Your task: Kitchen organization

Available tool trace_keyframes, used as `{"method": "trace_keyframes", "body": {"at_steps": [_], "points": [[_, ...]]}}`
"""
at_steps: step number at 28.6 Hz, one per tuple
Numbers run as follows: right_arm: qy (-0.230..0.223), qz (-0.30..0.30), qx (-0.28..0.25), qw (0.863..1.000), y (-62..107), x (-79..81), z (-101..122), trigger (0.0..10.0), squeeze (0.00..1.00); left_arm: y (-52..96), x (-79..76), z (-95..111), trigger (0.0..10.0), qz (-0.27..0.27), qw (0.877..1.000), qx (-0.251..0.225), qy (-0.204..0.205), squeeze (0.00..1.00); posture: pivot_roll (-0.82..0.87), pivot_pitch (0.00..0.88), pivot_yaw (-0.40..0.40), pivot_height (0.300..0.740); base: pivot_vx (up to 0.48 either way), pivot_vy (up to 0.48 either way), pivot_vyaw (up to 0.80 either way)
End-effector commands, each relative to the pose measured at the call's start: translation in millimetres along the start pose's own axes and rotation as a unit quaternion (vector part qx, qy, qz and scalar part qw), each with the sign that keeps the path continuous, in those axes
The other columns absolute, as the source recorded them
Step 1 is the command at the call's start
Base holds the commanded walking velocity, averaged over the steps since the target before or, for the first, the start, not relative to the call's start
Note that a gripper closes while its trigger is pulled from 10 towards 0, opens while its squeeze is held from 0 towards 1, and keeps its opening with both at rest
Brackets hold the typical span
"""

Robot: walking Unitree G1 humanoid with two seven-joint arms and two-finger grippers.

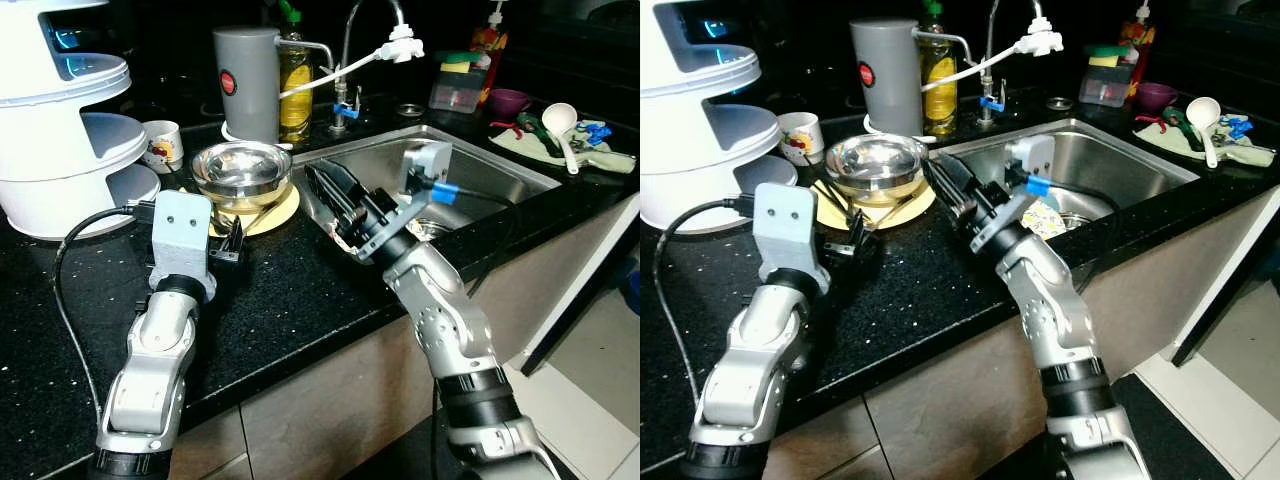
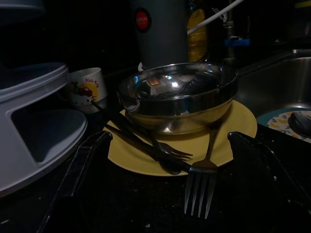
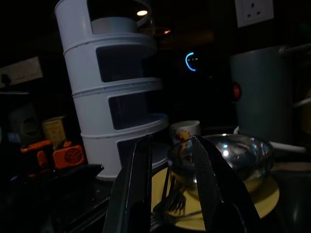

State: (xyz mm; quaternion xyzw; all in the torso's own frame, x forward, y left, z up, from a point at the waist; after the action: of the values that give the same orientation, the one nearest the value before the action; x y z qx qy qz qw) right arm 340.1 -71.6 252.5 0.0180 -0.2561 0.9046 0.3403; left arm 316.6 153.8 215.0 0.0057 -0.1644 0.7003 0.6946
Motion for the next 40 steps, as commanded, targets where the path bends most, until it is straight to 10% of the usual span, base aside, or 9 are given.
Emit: {"method": "trace_keyframes", "body": {"at_steps": [1, 40], "points": [[-0.004, 0.0, 0.003, 1.0, 3.7, 0.9, -1.0, 10.0, 0.0, -1.7, 3.4, 0.9, 10.0, 0.0, 1.0, -0.004, -0.005, 0.0, 0.05, 0.0, -0.013, 0.74, 0.0, 0.0, 0.0], [-0.005, -0.044, 0.028, 0.999, 9.1, -4.5, -16.2, 10.0, 0.0, -0.9, -1.3, 8.3, 10.0, -0.02, 1.0, -0.018, -0.008, 0.0, 0.05, 0.0, -0.011, 0.74, 0.0, -0.065, 0.32]]}}
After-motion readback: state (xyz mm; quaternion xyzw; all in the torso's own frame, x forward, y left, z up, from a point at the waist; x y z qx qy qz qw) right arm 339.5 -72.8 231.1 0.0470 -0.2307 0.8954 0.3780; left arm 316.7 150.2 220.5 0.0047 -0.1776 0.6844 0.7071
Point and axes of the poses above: a point about 5 cm out from each wrist's last joint towards the gripper, its own y axis pointing back from the gripper into the wrist, its own z axis along the axis of the wrist's last joint, x = y × z, the point moved 2 cm from there along -y, pointing out of the wrist towards the gripper, and after that the axes turned 5 degrees about -y, right-handed, at the moved point
